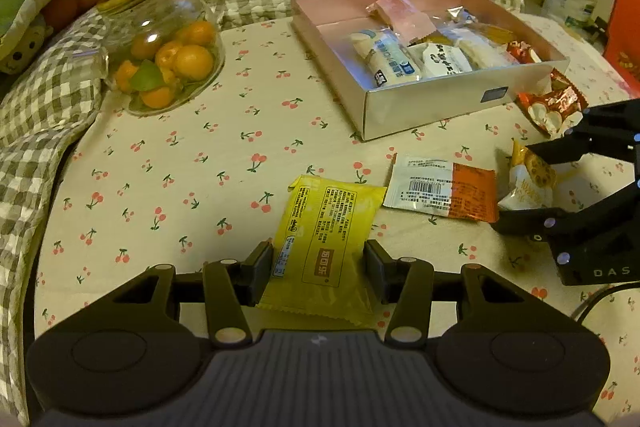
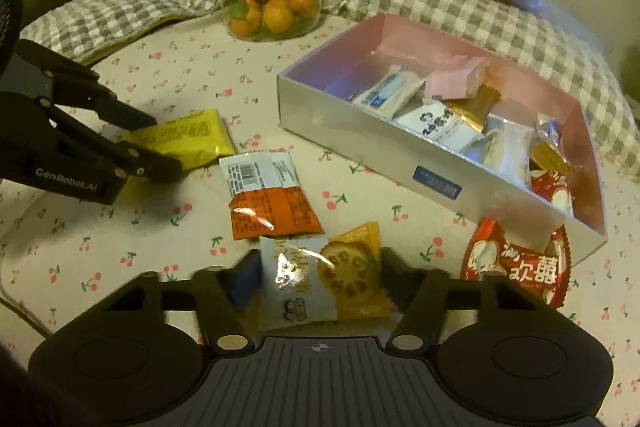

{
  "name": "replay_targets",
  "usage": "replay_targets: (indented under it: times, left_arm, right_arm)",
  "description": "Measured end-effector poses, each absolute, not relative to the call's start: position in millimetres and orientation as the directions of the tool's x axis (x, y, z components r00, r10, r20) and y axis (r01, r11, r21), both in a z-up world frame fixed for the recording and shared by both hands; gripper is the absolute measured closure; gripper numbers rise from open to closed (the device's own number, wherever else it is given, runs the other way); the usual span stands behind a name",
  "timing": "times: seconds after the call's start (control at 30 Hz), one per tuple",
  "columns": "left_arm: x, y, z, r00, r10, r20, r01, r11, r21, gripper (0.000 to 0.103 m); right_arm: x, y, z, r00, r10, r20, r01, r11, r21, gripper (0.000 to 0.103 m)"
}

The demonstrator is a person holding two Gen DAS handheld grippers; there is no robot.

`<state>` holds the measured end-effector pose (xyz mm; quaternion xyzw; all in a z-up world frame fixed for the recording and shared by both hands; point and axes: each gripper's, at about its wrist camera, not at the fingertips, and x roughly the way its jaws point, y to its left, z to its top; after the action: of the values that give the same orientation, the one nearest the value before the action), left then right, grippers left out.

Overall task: Organize snacks
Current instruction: 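Grasp the yellow packet with the left tool while the right tool grasps the lotus biscuit packet, then carry the yellow packet and lotus biscuit packet into the box and open both tools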

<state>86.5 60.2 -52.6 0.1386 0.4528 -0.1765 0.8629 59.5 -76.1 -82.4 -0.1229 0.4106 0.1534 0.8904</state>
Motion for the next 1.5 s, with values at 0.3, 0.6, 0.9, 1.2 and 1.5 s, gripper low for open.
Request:
replay_targets:
  times: [0.3,0.6,0.9,1.2,1.5]
  left_arm:
    - [79.3,62.9,-41.4,0.550,-0.190,-0.813,0.419,0.905,0.071,0.057]
    - [77.2,65.8,-28.8,0.575,-0.205,-0.792,0.397,0.917,0.050,0.057]
    - [80.8,59.9,-13.4,0.600,-0.240,-0.763,0.382,0.924,0.010,0.057]
    - [98.1,53.4,-2.7,0.624,-0.263,-0.736,0.327,0.943,-0.059,0.057]
    - [132.0,29.7,-2.8,0.656,-0.266,-0.706,0.316,0.947,-0.062,0.057]
  right_arm:
    - [56.4,-84.1,-70.8,0.623,0.175,-0.762,-0.323,0.945,-0.047,0.055]
    - [49.9,-95.2,-49.5,0.661,0.196,-0.725,-0.274,0.962,0.010,0.055]
    - [54.2,-117.0,-26.4,0.702,0.231,-0.674,-0.196,0.972,0.129,0.055]
    - [70.2,-139.1,-6.0,0.746,0.232,-0.624,-0.099,0.966,0.240,0.055]
    - [102.6,-169.6,1.5,0.768,0.215,-0.604,-0.001,0.942,0.335,0.055]
